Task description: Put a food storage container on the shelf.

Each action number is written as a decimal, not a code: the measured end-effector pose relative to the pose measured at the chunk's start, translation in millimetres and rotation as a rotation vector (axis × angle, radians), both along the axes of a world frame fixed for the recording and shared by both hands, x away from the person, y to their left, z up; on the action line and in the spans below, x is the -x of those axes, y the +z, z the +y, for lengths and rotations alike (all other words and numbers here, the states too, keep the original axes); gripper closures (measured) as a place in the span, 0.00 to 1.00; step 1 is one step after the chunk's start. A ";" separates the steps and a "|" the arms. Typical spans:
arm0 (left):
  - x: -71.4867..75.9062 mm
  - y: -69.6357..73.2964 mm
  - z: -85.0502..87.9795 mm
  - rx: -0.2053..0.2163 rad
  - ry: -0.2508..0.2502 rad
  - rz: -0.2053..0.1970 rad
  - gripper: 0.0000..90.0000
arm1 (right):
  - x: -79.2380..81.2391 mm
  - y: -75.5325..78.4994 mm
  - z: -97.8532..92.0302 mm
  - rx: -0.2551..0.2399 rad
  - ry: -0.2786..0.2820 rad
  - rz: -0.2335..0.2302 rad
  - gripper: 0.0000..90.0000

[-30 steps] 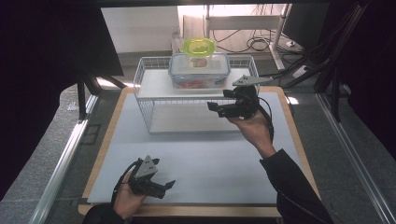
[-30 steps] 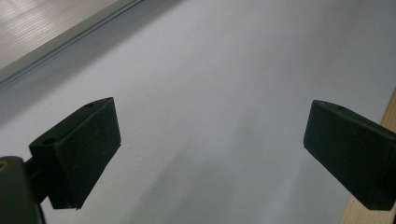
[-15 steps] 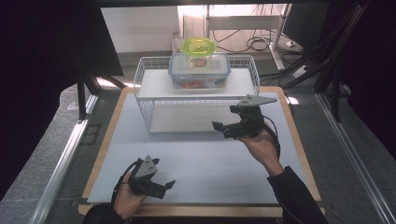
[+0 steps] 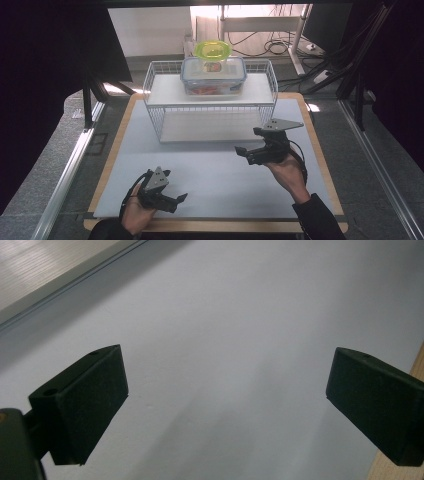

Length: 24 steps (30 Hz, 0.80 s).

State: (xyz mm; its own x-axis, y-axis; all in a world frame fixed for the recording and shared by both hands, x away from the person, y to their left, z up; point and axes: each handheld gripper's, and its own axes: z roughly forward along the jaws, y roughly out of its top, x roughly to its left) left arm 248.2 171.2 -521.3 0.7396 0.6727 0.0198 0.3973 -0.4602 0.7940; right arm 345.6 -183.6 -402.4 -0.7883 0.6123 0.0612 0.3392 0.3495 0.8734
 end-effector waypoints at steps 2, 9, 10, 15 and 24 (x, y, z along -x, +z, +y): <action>0.0 -0.2 0.1 0.002 0.000 0.002 0.04 | 4.3 -3.5 -1.9 0.013 -0.007 -0.004 0.01; 0.4 -0.4 -0.1 0.002 0.003 0.003 0.04 | 19.4 -14.3 -9.3 0.023 -0.038 -0.014 0.00; 0.4 -0.4 -0.1 0.001 0.003 0.002 0.04 | 21.9 -16.9 -11.4 0.027 -0.042 -0.014 0.00; 0.4 -0.6 -0.3 -0.002 0.001 0.001 0.04 | 30.2 -26.4 -18.6 0.054 -0.060 -0.017 0.00; 0.4 -1.2 -1.5 -0.011 -0.005 0.004 0.04 | 39.8 -49.7 -26.9 0.065 -0.074 0.006 0.00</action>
State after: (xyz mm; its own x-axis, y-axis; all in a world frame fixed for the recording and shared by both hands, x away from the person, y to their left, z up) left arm 247.8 169.7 -522.5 0.7428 0.6690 0.0246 0.3980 -0.4709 0.7873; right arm 305.8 -210.5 -452.1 -0.7406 0.6715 0.0238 0.3709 0.3790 0.8478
